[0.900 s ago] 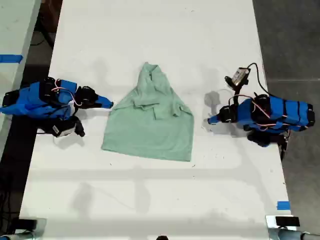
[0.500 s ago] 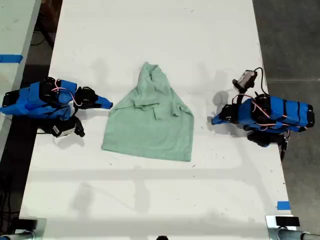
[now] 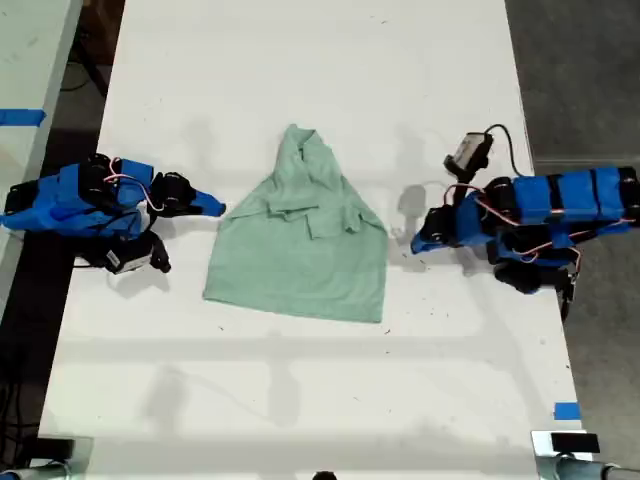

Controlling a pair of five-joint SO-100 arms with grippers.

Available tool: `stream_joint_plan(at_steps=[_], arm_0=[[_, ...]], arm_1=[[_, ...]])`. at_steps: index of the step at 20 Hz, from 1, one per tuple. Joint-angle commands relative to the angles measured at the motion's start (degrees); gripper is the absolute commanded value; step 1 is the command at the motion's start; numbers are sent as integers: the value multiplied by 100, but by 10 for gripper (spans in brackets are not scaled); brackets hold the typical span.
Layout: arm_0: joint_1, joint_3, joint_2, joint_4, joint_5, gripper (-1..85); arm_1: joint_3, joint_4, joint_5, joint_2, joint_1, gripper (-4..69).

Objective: Fold t shirt

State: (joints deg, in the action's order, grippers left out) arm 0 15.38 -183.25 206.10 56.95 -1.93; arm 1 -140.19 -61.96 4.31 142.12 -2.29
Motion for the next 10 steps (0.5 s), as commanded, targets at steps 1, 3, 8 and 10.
stream_joint_plan(at_steps=[1,3,8,10], arm_0=[[35,9,53,35,97,-1],[35,9,53,35,70,-1],[35,18,53,35,62,-1],[35,18,53,35,62,-1]], arm_1=[[1116,571,360,-1723,185,8],[1380,554,272,-2048,141,86],[1600,1134,-44,-2971,-44,111],[1512,1354,-88,-3410,-158,117]])
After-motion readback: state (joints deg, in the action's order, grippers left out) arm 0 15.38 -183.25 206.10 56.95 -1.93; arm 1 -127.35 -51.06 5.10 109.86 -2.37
